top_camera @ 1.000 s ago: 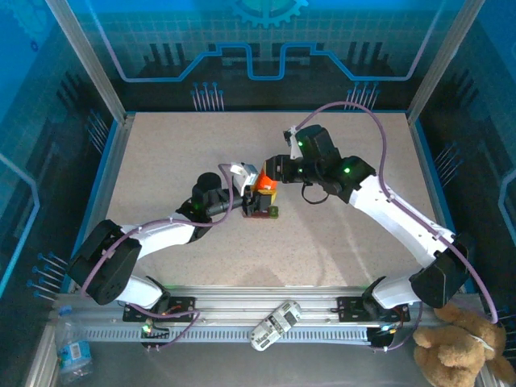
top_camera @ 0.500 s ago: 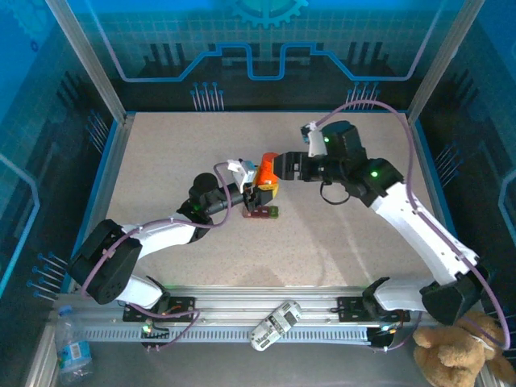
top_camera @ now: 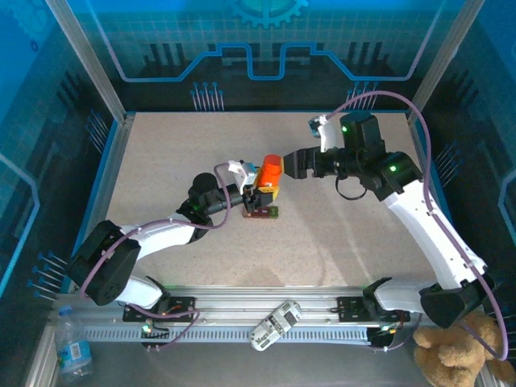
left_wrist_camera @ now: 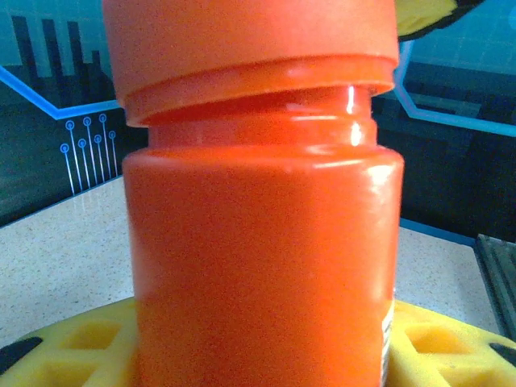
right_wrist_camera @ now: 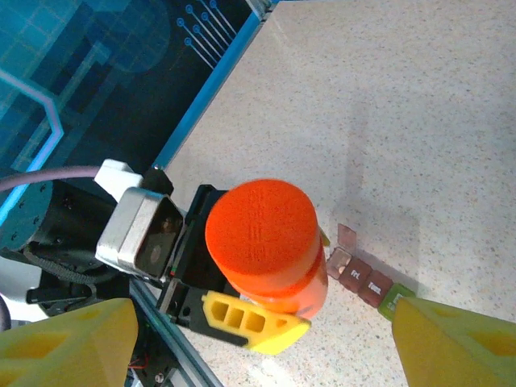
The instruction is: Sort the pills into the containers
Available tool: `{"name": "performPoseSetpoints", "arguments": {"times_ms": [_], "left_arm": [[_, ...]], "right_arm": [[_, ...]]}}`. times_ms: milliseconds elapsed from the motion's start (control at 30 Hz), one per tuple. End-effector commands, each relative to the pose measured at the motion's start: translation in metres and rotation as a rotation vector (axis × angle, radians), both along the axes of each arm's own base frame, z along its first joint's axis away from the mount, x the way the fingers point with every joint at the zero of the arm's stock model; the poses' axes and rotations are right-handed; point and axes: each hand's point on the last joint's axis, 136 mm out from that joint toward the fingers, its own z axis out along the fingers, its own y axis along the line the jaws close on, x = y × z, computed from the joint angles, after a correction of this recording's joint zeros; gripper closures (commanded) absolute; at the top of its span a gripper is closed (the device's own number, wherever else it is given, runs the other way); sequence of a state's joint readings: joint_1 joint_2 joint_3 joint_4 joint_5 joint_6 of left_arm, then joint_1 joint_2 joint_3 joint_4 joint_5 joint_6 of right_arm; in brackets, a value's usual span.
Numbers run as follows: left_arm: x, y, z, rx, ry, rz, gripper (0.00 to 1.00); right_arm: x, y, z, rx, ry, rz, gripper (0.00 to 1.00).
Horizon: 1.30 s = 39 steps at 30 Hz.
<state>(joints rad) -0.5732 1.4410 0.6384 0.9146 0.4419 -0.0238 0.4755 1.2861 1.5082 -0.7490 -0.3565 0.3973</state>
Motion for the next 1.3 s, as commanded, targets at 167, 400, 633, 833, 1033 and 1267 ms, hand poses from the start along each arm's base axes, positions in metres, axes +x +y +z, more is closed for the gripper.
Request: {"name": "performPoseSetpoints", "arguments": {"times_ms": [167,400,633,833,1033,1267], "left_arm": [[-0.010,-0.003,0.025,-0.021,-0.063,-0.057,1.00],[-0.011,-0.005,0.025,-0.021,-0.059,-0.069,1.00],[-0.011,-0.006,0.026,-0.023,-0.059,-0.072,1.00],[-0.011,-0.005,0.027,-0.026,-0.058,-0.071,1.00],[-0.011,-0.005,0.027,-0.027,-0.059,-0.070,1.00],[-0.010,-0.005,0.028,-0.030,-0.062,-0.067,1.00]], "right_arm": [[0.008,0.015,-0.003,-0.060,0.033,0.132,0.15],[0.010,0.027,-0.016,-0.109,0.067,0.192,0.15],[0.011,0.035,-0.024,-0.136,0.083,0.222,0.15],[0.012,0.037,-0.029,-0.144,0.096,0.229,0.19],[0.011,0.041,-0.032,-0.144,0.107,0.241,0.23],[0.009,0.043,-0.036,-0.142,0.116,0.251,0.40]]}}
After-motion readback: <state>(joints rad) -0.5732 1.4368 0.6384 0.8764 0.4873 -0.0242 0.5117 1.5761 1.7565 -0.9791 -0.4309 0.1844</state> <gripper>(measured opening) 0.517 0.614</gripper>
